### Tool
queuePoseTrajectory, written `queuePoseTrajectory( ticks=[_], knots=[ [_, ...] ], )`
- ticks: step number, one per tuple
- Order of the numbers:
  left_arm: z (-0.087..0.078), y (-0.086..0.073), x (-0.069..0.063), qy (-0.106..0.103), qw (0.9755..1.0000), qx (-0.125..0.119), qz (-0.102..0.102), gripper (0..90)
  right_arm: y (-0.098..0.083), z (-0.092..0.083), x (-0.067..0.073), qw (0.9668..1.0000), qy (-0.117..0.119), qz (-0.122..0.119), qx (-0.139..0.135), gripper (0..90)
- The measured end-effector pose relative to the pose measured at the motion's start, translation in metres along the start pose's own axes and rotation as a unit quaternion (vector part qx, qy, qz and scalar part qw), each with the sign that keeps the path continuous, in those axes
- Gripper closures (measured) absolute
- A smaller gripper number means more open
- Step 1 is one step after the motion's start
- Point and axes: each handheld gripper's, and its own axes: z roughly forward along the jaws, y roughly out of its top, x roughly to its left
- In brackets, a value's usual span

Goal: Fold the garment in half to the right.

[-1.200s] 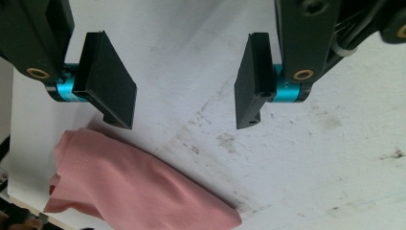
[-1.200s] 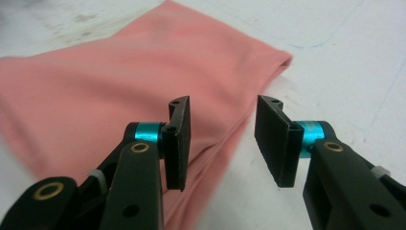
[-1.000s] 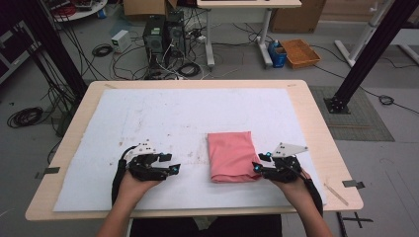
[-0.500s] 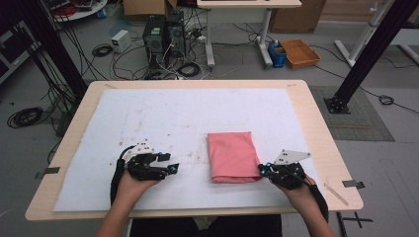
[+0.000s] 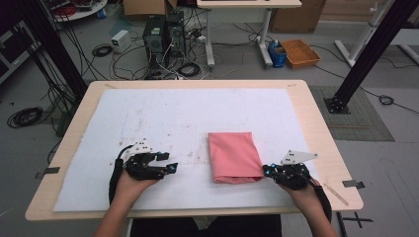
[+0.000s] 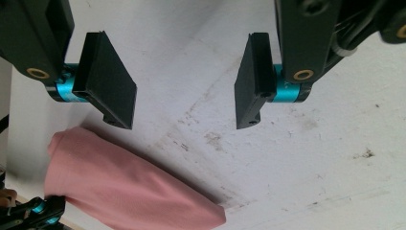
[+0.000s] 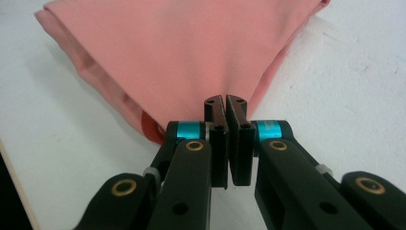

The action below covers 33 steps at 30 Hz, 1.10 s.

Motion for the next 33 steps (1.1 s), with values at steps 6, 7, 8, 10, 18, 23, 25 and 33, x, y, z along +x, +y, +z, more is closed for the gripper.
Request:
queuePoseTrajectory(
  ticks=[6,7,8,10,18,23,25,33],
  knots=[
    [-0.004,0.003,-0.001,-0.002,0.9999,-0.010,-0.002,40.3,-0.001,0.002,-0.002,0.9999,0.000,0.013,-0.011,70.0],
    [-0.005,0.004,-0.001,-0.001,0.9999,-0.012,0.000,40.2,0.000,0.001,-0.003,0.9997,0.000,0.015,-0.017,62.2],
    [-0.006,0.005,0.000,-0.001,0.9999,-0.014,0.001,40.2,0.002,0.000,-0.004,0.9995,-0.001,0.019,-0.023,54.9],
    [-0.008,0.006,0.001,0.001,0.9999,-0.016,0.002,39.9,0.007,-0.002,-0.006,0.9989,-0.004,0.027,-0.039,47.9],
    [-0.018,0.011,0.005,0.007,0.9994,-0.033,0.009,36.4,0.037,0.006,-0.012,0.9963,-0.019,0.025,-0.080,30.0],
    [-0.017,0.011,0.007,0.008,0.9993,-0.035,0.011,34.6,0.056,0.010,-0.020,0.9937,-0.025,0.030,-0.105,24.4],
    [-0.016,0.010,0.007,0.010,0.9993,-0.033,0.013,34.4,0.057,0.012,-0.022,0.9925,-0.029,0.034,-0.114,22.8],
    [-0.018,0.005,0.008,0.024,0.9989,-0.032,0.023,28.2,0.043,0.017,-0.034,0.9929,-0.044,0.053,-0.097,21.9]
  ],
)
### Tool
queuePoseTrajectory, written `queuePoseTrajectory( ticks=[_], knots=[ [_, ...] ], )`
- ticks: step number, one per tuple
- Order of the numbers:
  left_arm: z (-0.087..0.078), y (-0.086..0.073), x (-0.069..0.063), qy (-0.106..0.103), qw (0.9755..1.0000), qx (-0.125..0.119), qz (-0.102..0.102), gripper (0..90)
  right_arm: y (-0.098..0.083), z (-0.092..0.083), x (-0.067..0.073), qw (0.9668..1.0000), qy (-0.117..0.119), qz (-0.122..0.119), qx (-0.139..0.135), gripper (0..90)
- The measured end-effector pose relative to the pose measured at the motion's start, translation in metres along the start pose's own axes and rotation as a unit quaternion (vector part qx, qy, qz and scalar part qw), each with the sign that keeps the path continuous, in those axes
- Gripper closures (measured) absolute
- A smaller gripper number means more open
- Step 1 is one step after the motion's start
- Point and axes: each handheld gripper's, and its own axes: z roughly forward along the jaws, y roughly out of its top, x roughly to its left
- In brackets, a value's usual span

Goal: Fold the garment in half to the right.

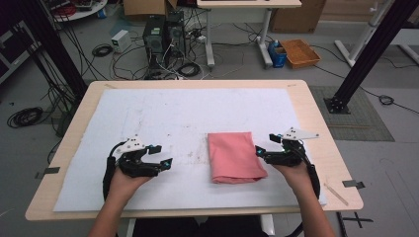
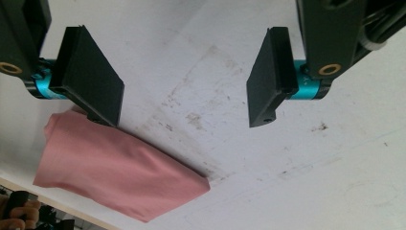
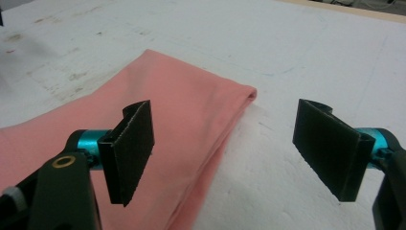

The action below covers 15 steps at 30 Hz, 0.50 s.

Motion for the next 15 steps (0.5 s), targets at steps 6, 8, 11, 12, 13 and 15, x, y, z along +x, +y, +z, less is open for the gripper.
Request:
queuePoseTrajectory(
  ticks=[6,8,11,12,13,15],
  knots=[
    [-0.007,-0.002,0.007,0.011,0.9999,-0.005,-0.007,26.7,-0.001,0.004,-0.002,1.0000,-0.004,-0.002,0.006,21.8],
    [-0.008,-0.002,0.007,0.013,0.9999,-0.007,-0.008,26.7,-0.004,0.005,-0.004,0.9999,-0.005,-0.002,0.009,21.8],
    [-0.009,-0.003,0.007,0.014,0.9999,-0.007,-0.007,26.7,-0.007,0.005,-0.007,0.9999,-0.007,0.003,0.012,21.8],
    [-0.008,-0.003,0.006,0.014,0.9999,-0.006,-0.007,26.7,-0.008,0.005,-0.007,0.9999,-0.009,0.006,0.013,21.8],
    [-0.008,-0.003,0.006,0.014,0.9999,-0.006,-0.007,26.7,-0.008,0.005,-0.007,0.9999,-0.009,0.006,0.013,21.8],
    [-0.007,-0.003,0.006,0.011,0.9999,-0.004,-0.006,26.7,-0.010,0.004,-0.009,0.9998,-0.010,0.008,0.013,21.8]
  ],
)
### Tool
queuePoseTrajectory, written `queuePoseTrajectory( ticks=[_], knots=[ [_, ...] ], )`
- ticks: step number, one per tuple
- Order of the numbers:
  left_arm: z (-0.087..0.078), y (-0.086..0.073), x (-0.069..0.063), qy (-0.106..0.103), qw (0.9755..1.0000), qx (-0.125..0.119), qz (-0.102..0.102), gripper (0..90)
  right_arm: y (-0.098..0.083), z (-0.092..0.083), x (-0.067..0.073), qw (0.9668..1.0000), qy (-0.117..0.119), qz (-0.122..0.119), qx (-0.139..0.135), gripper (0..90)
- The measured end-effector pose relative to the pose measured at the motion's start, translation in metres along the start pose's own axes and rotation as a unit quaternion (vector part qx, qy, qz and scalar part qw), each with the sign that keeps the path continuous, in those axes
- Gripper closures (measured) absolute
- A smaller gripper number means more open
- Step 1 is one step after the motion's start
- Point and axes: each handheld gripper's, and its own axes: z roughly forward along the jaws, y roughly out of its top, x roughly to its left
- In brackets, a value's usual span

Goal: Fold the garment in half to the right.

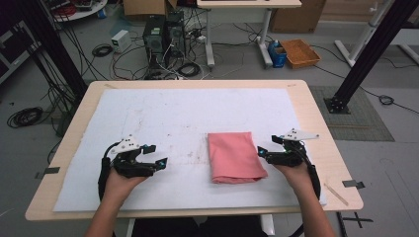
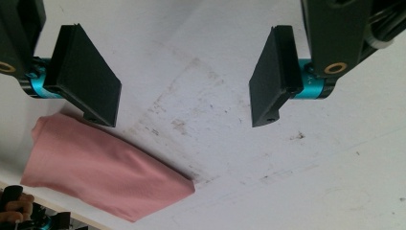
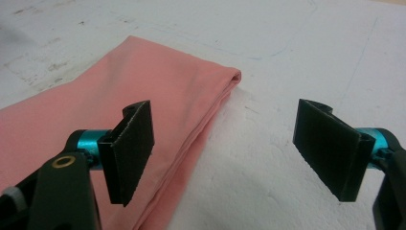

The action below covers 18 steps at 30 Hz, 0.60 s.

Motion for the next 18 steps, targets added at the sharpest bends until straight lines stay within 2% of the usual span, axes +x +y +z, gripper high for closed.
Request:
queuePoseTrajectory(
  ticks=[18],
  knots=[
    [0.0024,-0.0004,0.0002,-0.002,1.0000,0.008,0.002,26.7,-0.0015,0.0031,-0.0008,1.0000,0.002,-0.001,0.008,21.9]
  ],
)
